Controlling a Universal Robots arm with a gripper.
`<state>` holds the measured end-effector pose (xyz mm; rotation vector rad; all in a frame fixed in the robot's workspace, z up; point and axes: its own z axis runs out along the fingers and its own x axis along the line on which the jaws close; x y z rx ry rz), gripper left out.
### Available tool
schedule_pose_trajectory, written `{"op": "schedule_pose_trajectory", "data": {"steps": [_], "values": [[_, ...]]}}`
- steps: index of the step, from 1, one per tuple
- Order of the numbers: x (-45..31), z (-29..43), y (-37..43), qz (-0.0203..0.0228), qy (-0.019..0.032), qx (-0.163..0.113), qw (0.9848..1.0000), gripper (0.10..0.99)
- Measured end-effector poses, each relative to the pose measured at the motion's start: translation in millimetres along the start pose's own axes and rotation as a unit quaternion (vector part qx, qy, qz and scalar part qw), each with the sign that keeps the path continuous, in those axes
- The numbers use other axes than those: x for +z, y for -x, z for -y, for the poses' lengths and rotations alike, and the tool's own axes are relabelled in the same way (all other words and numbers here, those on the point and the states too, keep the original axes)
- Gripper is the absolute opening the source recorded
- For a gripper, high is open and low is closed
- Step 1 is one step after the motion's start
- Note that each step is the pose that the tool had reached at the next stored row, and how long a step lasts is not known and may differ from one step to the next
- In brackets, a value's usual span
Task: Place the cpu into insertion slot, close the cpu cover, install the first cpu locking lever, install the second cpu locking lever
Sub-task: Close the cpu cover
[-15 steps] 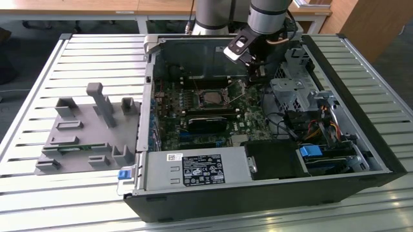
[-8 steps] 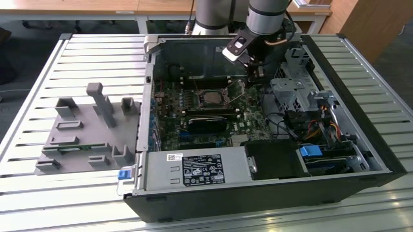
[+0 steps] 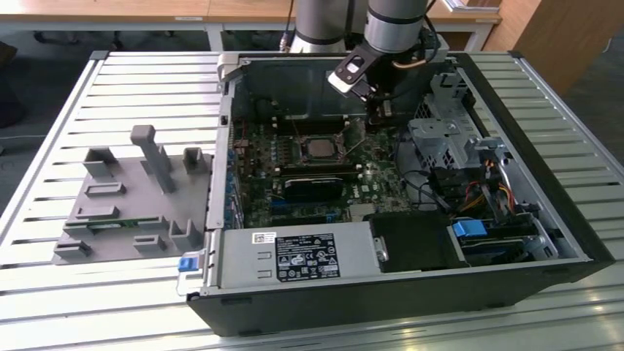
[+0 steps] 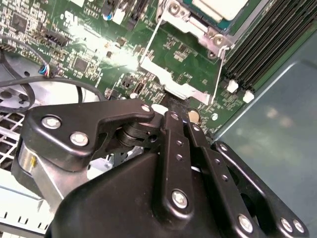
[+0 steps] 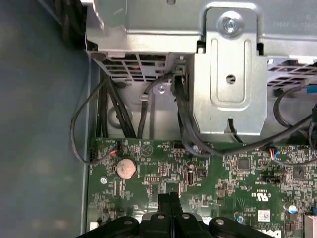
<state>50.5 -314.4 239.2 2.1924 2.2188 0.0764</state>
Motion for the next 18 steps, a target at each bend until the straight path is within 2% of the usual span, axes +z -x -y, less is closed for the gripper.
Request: {"op": "schedule_pose_trajectory", "data": {"steps": [7, 18], "values": [[-0.3, 6.9, -0.1, 0.0, 0.0, 0.0, 1.0, 0.106], [-0.4, 10.0, -0.1, 0.0, 0.0, 0.0, 1.0, 0.106]]}}
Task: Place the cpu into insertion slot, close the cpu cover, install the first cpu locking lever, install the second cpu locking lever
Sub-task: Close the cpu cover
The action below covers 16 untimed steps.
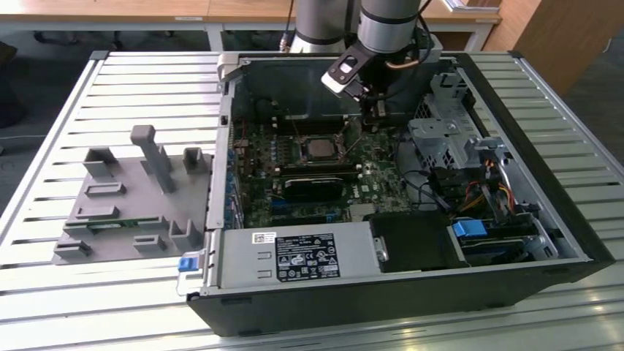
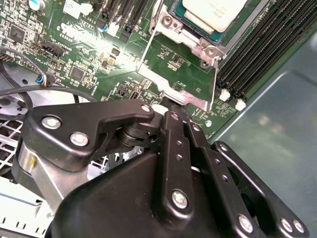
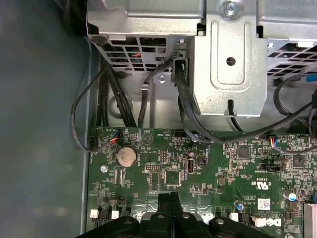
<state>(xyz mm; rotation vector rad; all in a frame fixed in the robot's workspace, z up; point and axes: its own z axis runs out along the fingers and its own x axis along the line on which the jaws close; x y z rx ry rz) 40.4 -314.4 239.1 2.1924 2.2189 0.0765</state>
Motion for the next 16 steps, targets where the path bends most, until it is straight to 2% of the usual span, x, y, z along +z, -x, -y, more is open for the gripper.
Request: {"op": "schedule_pose_trajectory", "data": {"steps": [14, 16], "values": [[-0.2, 4.0, 0.0, 0.0, 0.0, 0.0, 1.0, 0.106], [-0.3, 7.4, -0.1, 0.0, 0.0, 0.0, 1.0, 0.106]]}}
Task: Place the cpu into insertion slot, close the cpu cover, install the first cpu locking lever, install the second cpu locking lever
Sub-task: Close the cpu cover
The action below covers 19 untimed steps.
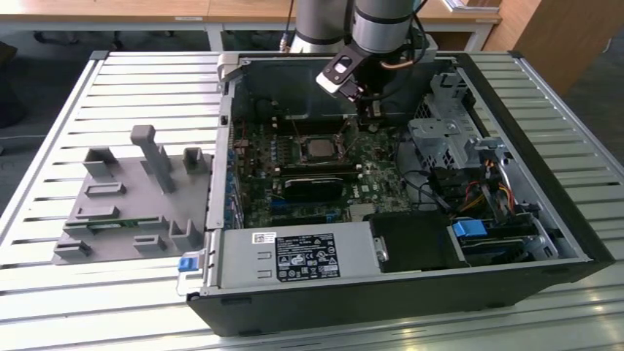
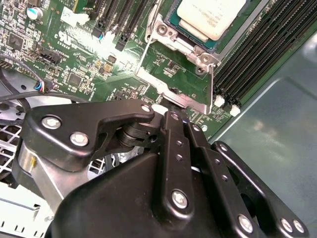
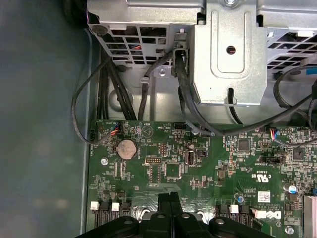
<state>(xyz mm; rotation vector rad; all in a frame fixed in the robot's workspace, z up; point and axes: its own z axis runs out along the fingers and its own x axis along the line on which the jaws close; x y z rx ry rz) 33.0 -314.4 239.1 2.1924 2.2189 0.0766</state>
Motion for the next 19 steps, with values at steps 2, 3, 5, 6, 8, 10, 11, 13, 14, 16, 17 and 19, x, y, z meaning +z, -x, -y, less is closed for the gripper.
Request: {"op": "schedule_pose_trajectory", "data": {"steps": [2, 3, 5, 6, 8, 10, 11, 13, 14, 16, 17, 19], "values": [[0.0, 0.2, 0.0, 0.0, 0.0, 0.0, 1.0, 0.106], [0.0, 0.4, 0.0, 0.0, 0.0, 0.0, 1.0, 0.106], [-0.1, 1.6, 0.0, 0.0, 0.0, 0.0, 1.0, 0.106], [-0.1, 2.8, 0.0, 0.0, 0.0, 0.0, 1.0, 0.106], [-0.2, 3.0, 0.0, 0.0, 0.0, 0.0, 1.0, 0.106], [-0.2, 3.7, 0.0, 0.0, 0.0, 0.0, 1.0, 0.106], [-0.2, 4.2, -0.1, 0.0, 0.0, 0.0, 1.0, 0.106], [-0.3, 5.3, -0.1, 0.0, 0.0, 0.0, 1.0, 0.106], [-0.3, 5.9, -0.1, 0.0001, 0.0, 0.0, 1.0, 0.106], [-0.4, 7.2, -0.1, 0.0, 0.0, 0.0, 1.0, 0.106], [-0.4, 7.7, -0.1, 0.0, 0.0, 0.0, 1.0, 0.106], [-0.5, 8.8, -0.1, 0.0, 0.0, 0.0, 1.0, 0.106]]}}
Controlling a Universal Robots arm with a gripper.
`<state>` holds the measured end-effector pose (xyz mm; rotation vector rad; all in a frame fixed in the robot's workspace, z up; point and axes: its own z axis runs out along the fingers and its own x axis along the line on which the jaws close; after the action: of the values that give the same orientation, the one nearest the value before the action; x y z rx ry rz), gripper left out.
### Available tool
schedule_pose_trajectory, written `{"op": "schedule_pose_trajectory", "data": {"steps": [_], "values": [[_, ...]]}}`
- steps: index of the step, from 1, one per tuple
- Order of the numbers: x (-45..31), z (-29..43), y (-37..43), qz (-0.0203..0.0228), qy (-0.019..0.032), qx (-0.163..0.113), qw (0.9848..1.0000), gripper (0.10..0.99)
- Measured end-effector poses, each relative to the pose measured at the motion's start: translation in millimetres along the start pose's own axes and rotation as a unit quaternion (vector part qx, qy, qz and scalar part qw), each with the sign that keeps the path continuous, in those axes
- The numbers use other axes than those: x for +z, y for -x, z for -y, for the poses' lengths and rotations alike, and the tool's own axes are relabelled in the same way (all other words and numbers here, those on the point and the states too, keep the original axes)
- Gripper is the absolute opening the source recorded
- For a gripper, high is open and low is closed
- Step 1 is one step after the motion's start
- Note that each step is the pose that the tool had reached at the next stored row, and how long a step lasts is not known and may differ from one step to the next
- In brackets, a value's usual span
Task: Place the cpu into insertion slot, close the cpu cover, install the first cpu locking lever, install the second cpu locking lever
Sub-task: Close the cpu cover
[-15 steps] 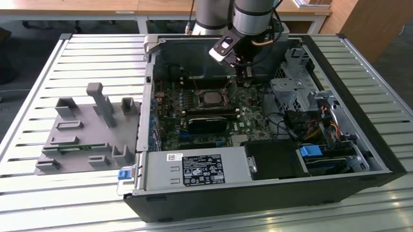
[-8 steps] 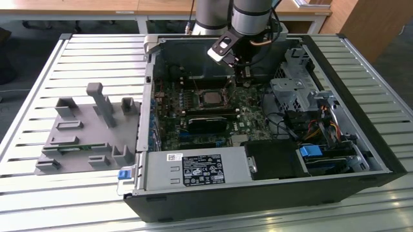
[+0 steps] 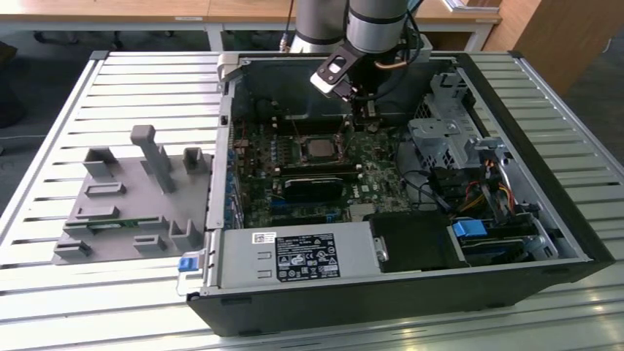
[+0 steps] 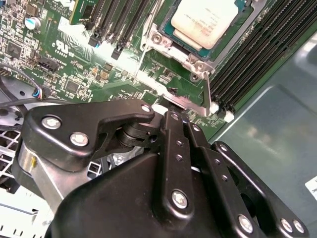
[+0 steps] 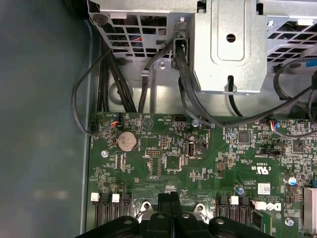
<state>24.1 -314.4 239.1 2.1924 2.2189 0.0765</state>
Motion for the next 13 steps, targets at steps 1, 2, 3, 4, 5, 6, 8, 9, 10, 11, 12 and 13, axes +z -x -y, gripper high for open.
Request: {"op": "schedule_pose_trajectory", "data": {"steps": [1, 2, 3, 4, 5, 6, 8, 9, 10, 11, 12, 13], "values": [[0.0, 0.6, 0.0, 0.0, 0.0, 0.0, 1.0, 0.106], [-0.1, 1.2, 0.0, 0.0, 0.0, 0.0, 1.0, 0.106], [-0.1, 1.7, 0.0, 0.0, 0.0, 0.0, 1.0, 0.106], [-0.1, 2.0, 0.0, 0.0, 0.0, 0.0, 1.0, 0.106], [-0.1, 2.4, 0.0, 0.0, 0.0, 0.0, 1.0, 0.106], [-0.1, 2.8, 0.0, 0.0, 0.0, 0.0, 1.0, 0.106], [-0.1, 3.5, -0.1, 0.0, 0.0, 0.0, 1.0, 0.106], [-0.2, 3.8, -0.1, 0.0, 0.0, 0.0, 1.0, 0.106], [-0.2, 4.1, -0.1, 0.0, 0.0, 0.0, 1.0, 0.106], [-0.2, 4.4, -0.1, 0.0, 0.0, 0.0, 1.0, 0.106], [-0.2, 4.7, -0.1, 0.0, 0.0, 0.0, 1.0, 0.106], [-0.2, 5.0, -0.1, 0.0, 0.0, 0.0, 1.0, 0.106]]}}
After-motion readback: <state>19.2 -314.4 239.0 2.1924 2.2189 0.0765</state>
